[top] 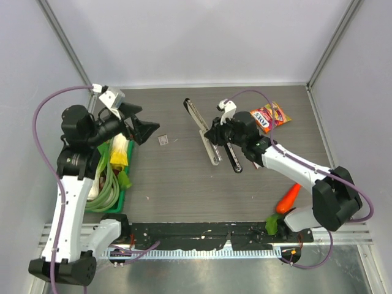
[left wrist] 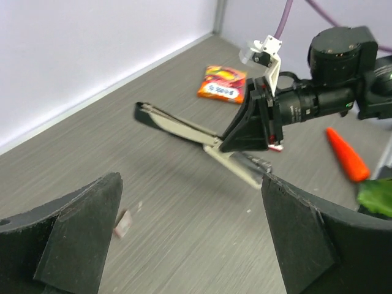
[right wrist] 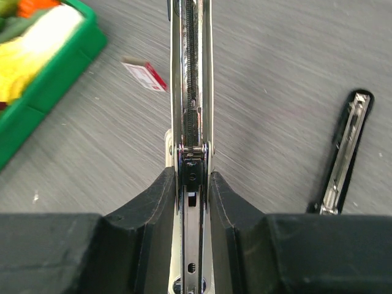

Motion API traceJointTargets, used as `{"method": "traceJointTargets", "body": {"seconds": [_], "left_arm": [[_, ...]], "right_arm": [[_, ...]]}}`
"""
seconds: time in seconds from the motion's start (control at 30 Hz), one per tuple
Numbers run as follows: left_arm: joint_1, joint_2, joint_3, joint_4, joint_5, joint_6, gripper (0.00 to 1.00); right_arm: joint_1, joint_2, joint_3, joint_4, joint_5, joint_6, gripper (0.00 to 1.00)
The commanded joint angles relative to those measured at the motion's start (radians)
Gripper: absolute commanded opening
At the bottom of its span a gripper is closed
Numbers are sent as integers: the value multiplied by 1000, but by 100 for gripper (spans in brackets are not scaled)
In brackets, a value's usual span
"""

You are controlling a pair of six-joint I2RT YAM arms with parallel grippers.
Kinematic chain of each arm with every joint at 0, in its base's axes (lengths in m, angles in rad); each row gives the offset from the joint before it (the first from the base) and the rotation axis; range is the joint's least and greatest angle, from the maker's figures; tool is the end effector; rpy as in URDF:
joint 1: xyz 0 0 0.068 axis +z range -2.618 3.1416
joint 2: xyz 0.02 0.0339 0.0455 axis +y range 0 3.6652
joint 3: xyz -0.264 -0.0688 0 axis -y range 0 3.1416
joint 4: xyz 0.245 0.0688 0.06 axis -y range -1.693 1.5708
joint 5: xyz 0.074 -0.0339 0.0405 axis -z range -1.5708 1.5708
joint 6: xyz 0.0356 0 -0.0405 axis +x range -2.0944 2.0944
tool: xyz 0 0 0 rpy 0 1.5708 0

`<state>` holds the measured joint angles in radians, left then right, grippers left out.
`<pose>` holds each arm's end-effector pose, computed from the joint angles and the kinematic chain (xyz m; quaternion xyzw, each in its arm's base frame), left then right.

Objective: Load the staples into the stapler
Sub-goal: Place the stapler at the center of the board.

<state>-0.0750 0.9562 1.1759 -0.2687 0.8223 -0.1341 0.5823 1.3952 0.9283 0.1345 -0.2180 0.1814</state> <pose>0.1894 -0.0404 0.4363 0.2559 0.6717 -0.3538 0.5984 0.2651 0.1838 0.2813 -0.2231 0.7807 0.2972 0.5024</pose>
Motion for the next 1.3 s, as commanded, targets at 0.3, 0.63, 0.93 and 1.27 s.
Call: {"method": "traceJointTargets", "body": {"seconds": [0.3,0.63,0.93,1.27], "left_arm": [[111,-180,-91,-393,-215,298,100],[185,-198,-145,-307,-66,205,100],[205,-208,-168,-291,-35,192,100],[215,-215,-180,-285,-26,186,100]], "right_arm": [[83,198,125,-38,370,12,1],[91,315,190,-82,450,-11,1],[120,393,230,-107,451,-3,3],[120,412,256,-128,442,-5,30]]}}
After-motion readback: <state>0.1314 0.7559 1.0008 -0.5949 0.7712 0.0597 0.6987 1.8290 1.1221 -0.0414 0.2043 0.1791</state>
